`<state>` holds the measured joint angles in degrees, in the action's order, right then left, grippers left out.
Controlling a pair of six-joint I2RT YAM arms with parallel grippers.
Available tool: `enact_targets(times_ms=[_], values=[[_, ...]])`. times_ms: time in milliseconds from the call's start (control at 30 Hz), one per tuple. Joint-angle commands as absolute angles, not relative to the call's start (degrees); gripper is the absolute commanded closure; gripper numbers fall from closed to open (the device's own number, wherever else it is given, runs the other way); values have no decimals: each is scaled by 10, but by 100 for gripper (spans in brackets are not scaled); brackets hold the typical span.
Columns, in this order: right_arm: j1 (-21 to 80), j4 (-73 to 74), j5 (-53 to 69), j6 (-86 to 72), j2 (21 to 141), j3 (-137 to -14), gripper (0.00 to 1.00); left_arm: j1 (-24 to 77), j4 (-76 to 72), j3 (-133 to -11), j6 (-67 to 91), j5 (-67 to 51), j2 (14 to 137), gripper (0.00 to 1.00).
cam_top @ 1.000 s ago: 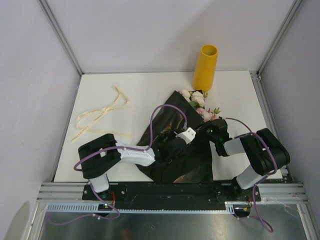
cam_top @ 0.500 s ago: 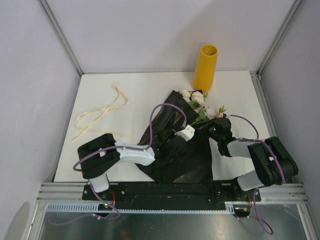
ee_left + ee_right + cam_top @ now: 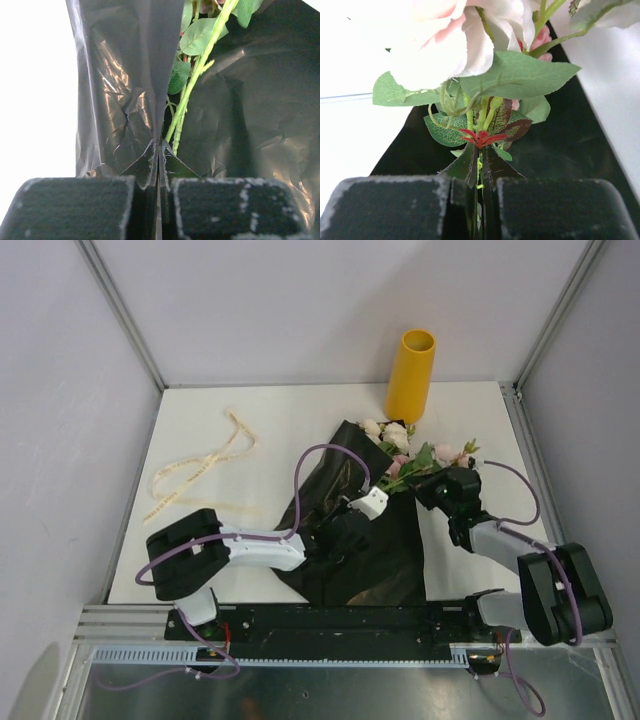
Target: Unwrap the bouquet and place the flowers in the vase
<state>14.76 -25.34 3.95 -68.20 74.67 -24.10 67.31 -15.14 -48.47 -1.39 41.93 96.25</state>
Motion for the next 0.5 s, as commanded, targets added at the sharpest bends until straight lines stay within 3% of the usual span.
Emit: enact_targets(times_ms=[0,467], values=[[124,-212,10,-638,697,-274,100,668,-154,-477,4,443,927,100],[76,-136,24,-615,605,-282,100,639,-132,-445,34,455,869,100]])
